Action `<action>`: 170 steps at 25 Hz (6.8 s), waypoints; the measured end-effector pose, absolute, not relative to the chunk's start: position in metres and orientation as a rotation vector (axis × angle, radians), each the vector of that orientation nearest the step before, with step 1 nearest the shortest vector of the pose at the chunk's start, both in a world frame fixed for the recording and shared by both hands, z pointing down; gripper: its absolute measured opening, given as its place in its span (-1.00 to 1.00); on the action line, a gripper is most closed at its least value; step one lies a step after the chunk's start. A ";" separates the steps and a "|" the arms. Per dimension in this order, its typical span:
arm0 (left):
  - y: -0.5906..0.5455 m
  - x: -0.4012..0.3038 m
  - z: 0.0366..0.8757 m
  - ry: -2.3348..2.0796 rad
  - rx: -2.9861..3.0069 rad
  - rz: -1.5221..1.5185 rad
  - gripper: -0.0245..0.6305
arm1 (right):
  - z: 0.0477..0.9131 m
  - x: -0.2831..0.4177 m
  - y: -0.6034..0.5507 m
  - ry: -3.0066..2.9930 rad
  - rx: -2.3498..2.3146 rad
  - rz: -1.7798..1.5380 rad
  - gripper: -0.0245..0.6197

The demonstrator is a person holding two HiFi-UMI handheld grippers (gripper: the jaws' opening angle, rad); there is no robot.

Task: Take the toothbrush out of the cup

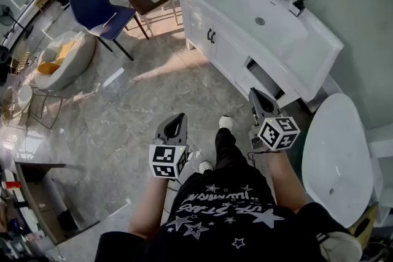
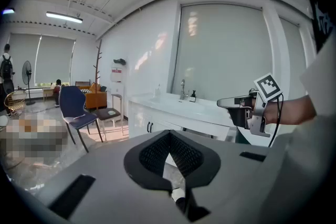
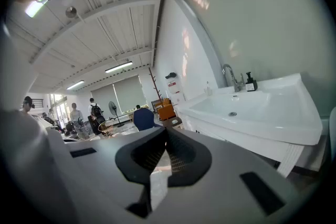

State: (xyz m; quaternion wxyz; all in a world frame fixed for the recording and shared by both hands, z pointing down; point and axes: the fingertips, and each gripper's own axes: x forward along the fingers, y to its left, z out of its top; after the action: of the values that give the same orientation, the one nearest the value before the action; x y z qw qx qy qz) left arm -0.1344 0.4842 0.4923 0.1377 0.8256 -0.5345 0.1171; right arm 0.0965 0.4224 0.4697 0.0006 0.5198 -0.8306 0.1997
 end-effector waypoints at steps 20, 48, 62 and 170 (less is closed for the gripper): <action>0.494 -0.130 0.498 -1.549 2.367 0.331 -0.88 | 0.468 0.100 0.432 -2.612 1.627 0.632 -0.88; 0.198 -0.109 0.489 -1.623 2.279 0.379 -0.88 | 0.465 0.124 0.096 -2.621 1.566 0.689 -0.17; 0.058 -0.089 0.477 -1.670 2.290 0.425 -0.88 | 0.465 0.160 -0.032 -2.624 1.584 0.729 -0.16; -0.463 -0.035 0.524 -0.988 2.580 0.476 -0.88 | 0.479 0.190 -0.558 -2.267 1.946 0.567 -0.84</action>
State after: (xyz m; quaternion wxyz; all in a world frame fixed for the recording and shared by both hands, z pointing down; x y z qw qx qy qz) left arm -0.0350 -0.4634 0.5240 0.1683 0.9072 -0.3475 0.1672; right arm 0.1896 -0.5578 0.4785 0.0503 0.6391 -0.7445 0.1864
